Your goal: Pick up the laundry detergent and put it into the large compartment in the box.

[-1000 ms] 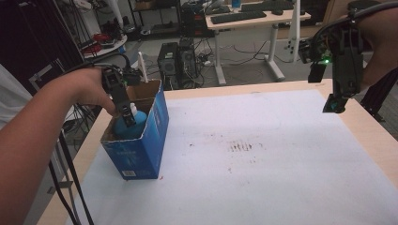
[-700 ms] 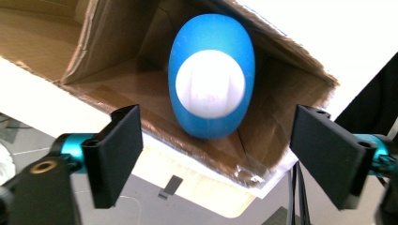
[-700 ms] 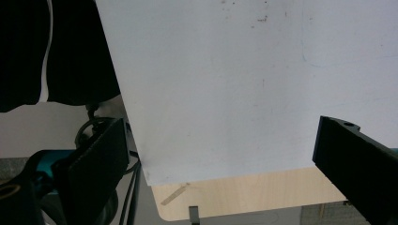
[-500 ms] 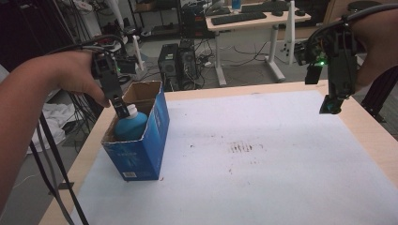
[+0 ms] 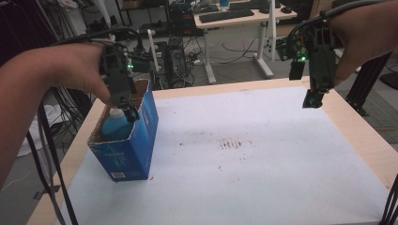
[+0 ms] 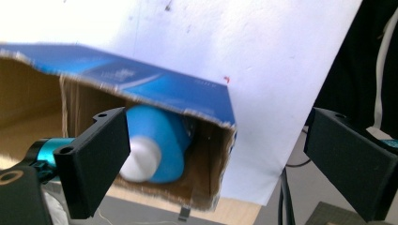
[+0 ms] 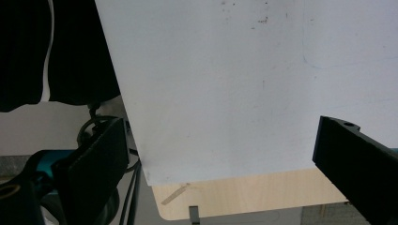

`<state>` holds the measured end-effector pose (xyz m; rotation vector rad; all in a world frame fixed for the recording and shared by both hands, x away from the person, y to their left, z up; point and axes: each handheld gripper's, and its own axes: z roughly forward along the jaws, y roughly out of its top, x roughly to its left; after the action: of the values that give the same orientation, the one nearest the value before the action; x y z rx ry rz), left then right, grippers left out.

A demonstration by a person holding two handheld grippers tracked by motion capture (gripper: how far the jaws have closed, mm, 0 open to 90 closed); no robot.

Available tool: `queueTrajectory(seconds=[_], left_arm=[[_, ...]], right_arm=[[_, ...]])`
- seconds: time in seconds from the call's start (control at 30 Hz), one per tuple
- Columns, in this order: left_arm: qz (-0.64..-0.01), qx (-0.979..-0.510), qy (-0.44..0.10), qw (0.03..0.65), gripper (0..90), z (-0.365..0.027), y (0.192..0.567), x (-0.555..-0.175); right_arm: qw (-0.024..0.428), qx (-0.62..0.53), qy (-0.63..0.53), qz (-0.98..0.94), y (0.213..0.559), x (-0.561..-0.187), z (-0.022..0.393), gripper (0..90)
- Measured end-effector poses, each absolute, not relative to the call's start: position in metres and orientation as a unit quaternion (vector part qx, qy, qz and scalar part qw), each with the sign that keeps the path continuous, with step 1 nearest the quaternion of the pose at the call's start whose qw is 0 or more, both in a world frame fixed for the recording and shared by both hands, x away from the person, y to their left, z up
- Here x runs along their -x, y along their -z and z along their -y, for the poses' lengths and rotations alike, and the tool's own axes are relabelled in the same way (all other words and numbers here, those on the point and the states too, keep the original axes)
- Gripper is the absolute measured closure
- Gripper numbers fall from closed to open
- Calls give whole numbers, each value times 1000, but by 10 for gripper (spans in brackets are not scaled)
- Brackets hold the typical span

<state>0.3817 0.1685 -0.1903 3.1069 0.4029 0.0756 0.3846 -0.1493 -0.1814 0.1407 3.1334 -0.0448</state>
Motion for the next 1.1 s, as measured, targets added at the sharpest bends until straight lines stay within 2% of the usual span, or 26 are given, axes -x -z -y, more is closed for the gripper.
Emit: queueTrajectory(seconds=[0.27, 0.4, 0.67, 1.1], left_arm=[[-88, -996, -16, -4, 54, -143, 202, -375], [-72, -997, -12, -9, 16, -130, 213, -373], [-32, -999, 5, -11, 16, -109, 233, -370], [-22, -1000, 9, 0, 16, -96, 250, -376]], right_arm=[[4, -48, 15, -999, 181, -384, 151, 33], [2, -45, 13, -999, 182, -385, 150, 33], [0, -44, 17, -999, 184, -384, 146, 33], [-2, -41, 21, -999, 184, -385, 142, 33]])
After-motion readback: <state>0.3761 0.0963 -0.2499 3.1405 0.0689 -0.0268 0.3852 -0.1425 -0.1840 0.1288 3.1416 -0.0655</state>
